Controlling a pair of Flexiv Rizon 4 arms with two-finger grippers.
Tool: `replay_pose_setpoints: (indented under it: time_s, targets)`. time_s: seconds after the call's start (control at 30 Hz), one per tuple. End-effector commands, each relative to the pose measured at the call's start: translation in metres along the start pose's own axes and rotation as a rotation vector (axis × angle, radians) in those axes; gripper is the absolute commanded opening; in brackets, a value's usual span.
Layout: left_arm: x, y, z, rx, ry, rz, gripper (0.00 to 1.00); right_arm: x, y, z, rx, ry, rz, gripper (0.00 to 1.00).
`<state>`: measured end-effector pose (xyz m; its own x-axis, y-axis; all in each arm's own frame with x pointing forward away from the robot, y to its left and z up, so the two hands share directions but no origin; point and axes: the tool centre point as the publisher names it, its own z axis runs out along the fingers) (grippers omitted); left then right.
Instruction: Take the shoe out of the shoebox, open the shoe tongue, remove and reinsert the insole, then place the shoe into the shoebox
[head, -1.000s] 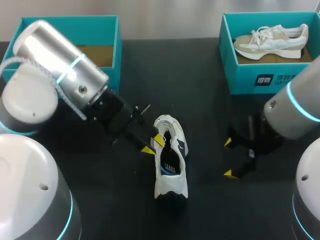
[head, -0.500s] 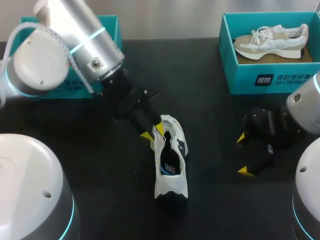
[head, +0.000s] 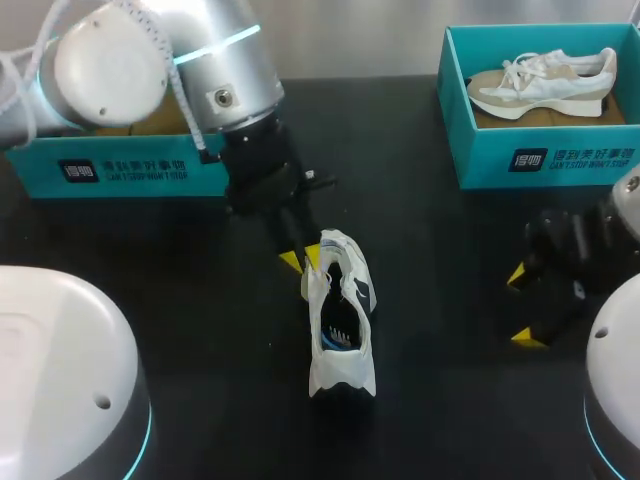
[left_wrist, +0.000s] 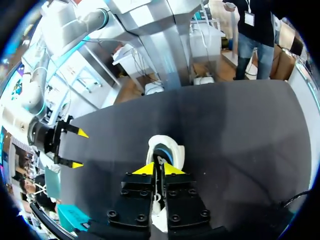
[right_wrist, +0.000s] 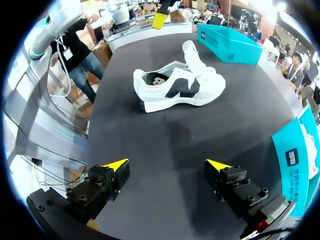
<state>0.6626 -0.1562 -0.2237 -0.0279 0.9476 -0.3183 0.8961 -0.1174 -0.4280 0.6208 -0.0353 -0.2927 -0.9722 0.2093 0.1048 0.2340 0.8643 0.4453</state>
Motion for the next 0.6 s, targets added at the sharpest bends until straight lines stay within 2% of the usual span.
replay_pose_setpoints:
  time_s: [0.03,0.5,0.6]
  targets:
    - [-0.001,-0.001,-0.006,0.006,0.236,-0.002,0.00,0.009,-0.001,-0.009,0.002,-0.013,-0.001,1.00]
    - [-0.001,-0.001,-0.006,0.006,0.236,-0.002,0.00,0.009,-0.001,-0.009,0.002,-0.013,-0.001,1.00]
    - [-0.012,0.008,0.008,-0.015,0.318,0.042,0.00,0.009,-0.001,-0.009,0.002,-0.013,-0.001,1.00]
